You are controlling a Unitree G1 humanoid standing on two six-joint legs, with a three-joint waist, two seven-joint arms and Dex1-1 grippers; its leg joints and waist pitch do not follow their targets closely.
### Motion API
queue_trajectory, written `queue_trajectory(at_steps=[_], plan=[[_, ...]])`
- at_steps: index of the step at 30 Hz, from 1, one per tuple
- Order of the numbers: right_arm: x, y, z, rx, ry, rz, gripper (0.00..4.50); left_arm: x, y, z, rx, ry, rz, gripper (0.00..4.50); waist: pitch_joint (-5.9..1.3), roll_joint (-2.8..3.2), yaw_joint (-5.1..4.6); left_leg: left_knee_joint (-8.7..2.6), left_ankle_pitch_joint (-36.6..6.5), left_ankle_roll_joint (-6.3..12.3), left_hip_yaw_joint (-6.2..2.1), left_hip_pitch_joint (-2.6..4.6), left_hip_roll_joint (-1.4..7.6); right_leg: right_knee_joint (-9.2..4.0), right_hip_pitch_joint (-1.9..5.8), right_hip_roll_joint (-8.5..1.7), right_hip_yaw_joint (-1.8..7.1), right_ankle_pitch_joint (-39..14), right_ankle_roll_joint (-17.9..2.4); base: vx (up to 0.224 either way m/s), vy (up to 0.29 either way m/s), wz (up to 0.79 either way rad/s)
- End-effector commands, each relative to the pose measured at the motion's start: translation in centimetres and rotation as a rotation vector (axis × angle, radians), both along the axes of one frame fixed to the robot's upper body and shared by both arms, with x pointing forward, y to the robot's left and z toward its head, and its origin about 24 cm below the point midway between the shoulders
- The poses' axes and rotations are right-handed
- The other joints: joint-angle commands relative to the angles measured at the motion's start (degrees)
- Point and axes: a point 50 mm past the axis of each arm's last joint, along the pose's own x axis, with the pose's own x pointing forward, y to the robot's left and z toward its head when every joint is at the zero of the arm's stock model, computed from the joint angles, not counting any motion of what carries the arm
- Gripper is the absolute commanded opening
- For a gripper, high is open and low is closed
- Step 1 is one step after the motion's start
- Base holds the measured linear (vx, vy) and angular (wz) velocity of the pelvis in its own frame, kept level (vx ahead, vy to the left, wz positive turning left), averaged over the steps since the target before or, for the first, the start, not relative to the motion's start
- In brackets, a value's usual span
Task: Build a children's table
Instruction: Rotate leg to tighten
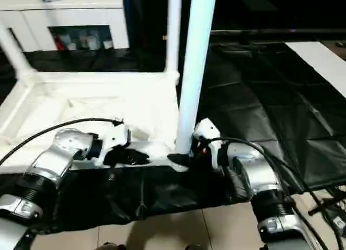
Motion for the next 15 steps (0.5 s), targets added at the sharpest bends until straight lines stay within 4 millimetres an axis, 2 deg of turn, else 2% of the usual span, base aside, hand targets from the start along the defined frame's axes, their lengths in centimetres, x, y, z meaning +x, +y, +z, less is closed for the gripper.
queue_trajectory(at_steps=[1,7,10,13,15], plan=[[-0.6,1.3,-0.5,0.008,0.04,0.098,2.55,0.6,-0.3,0.8,0.002,-0.034,-0.009,0.0,-3.5,-0.39,0.16,-4.17,-18.8,0.23,-0.64,1.52,2.02,-3.56,1.5,-1.93,0.81,-18.6,-12.0,0.0,0.0,0.0],[-1.2,1.6,-0.8,0.019,0.069,0.13,2.5,0.8,-0.2,0.8,-0.008,-0.024,-0.007,0.0,-3.69,-0.42,0.33,-3.91,-16.4,1.26,-0.46,1.44,1.98,-3.16,1.73,-1.84,0.73,-14.7,-13.3,0.0,0.0,0.0],[-1.5,1.6,-1.0,0.042,0.08,0.093,2.49,0.9,-0.4,0.8,-0.029,-0.027,0.021,0.0,-3.63,-0.41,0.49,-3.92,-16.3,1.47,-0.42,1.44,2.03,-3.16,1.77,-1.86,0.72,-14.4,-13.5,0.0,0.0,0.0],[-1.3,1.9,-1.3,0.06,0.061,-0.048,2.48,1.1,-1.0,0.7,-0.038,-0.052,0.087,0.0,-3.52,-0.46,0.6,-4.07,-17.5,0.9,-0.49,1.5,2.02,-3.42,1.64,-1.97,0.76,-17.2,-12.7,0.0,0.0,0.0],[-0.8,2.4,-1.9,0.051,0.032,-0.208,2.48,1.1,-2.0,0.4,-0.042,-0.064,0.134,0.0,-3.38,-0.46,0.24,-4.18,-19.3,-0.19,-0.65,1.71,1.93,-3.83,1.11,-2.11,0.94,-20.2,-11.7,0.0,0.0,0.0]])
